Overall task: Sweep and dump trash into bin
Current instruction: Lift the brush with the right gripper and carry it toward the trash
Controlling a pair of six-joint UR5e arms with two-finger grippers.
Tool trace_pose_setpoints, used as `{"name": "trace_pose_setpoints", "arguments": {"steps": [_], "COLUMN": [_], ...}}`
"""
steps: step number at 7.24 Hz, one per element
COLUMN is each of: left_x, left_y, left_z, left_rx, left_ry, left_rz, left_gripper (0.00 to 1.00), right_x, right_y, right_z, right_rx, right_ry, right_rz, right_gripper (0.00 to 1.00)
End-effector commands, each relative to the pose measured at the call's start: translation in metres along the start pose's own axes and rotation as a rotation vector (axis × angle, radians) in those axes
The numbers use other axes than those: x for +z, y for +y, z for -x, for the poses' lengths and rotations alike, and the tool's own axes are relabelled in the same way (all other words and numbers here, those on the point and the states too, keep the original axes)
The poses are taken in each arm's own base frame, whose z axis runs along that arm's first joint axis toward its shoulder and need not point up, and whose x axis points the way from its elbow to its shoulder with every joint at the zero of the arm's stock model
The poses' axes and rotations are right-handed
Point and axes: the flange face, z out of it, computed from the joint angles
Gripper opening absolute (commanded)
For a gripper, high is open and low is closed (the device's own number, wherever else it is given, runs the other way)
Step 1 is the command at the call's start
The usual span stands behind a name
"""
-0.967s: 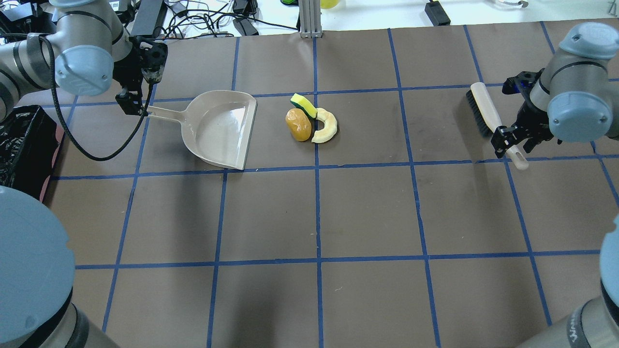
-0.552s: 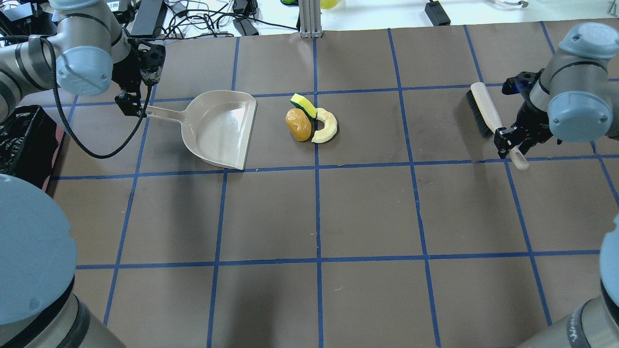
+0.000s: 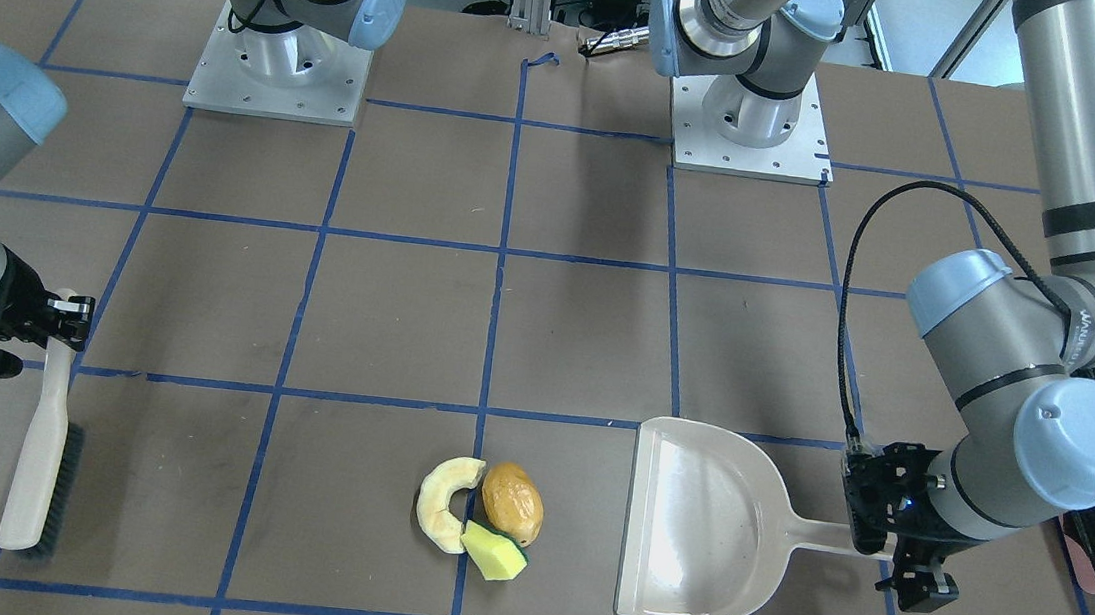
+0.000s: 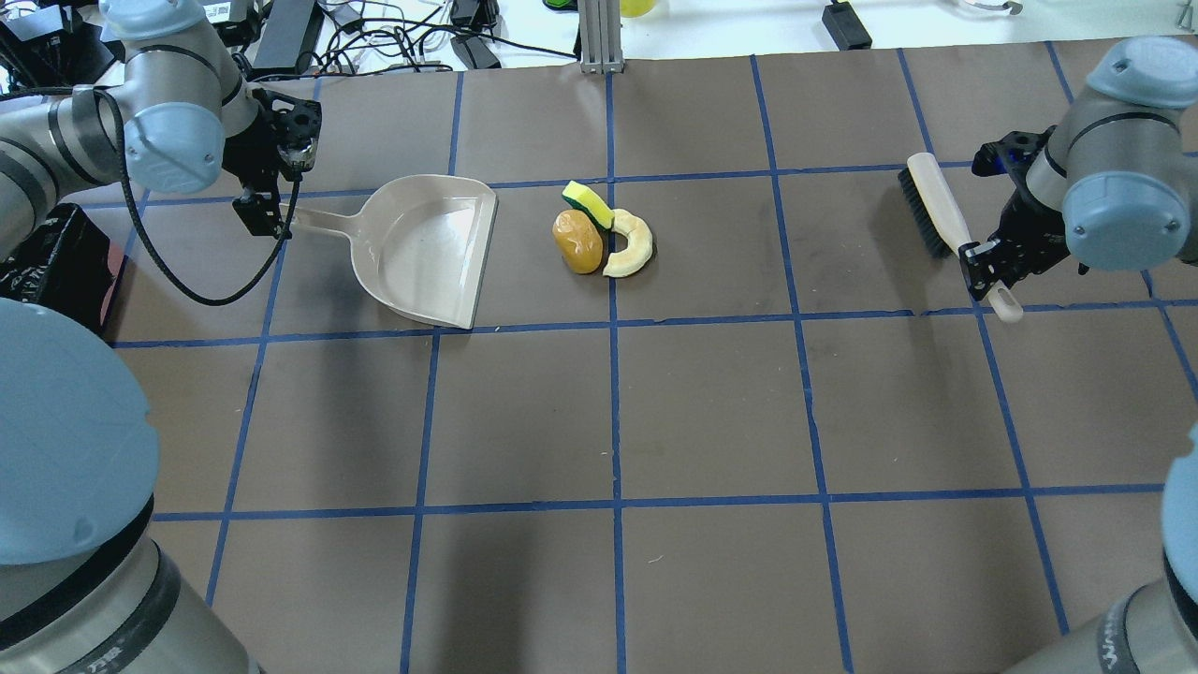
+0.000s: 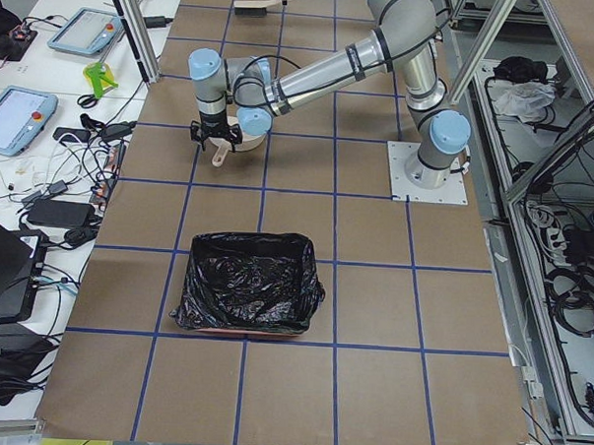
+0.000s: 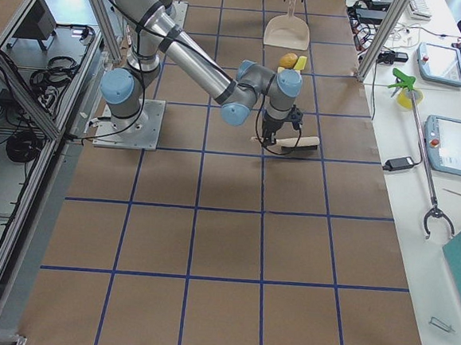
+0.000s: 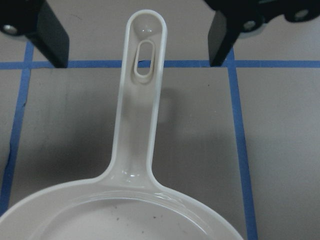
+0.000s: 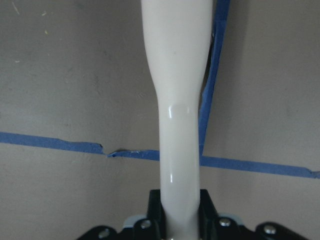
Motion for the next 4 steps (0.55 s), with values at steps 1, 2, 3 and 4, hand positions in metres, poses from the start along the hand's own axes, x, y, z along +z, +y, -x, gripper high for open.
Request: {"name": "trace_pose_setpoints", "arguments": {"steps": [1,2,3,4], "left_x": [0.009,0.015,0.024,0.028], "left_y": [0.001,0.0,-0.002,-0.003], "left_z": [0.002,0.001,-0.003,-0.005], "left_rx": [-0.006,-0.007,-0.003,-0.007], "left_ry": [0.002,0.01,0.028,0.035], "left_rz": [-0.012,-0.017,-0.021,-0.022], "left_gripper": [0.98,0.98,0.95,0.9], "right_x": [-0.002,-0.005,-0.012,-0.015], "right_y": [-0.005,-0.012,-0.023,-0.03], "right_z": [0.009,0.029,0.063,0.101], "right_rx": [0.057,0.08,0.049,0.096], "right_ry": [-0.045,-0.04,-0.02,-0.026], "right_rz": [-0.03,-0.029,-0.037,-0.04], "right_gripper": [0.0,0.0,0.0,0.0]}}
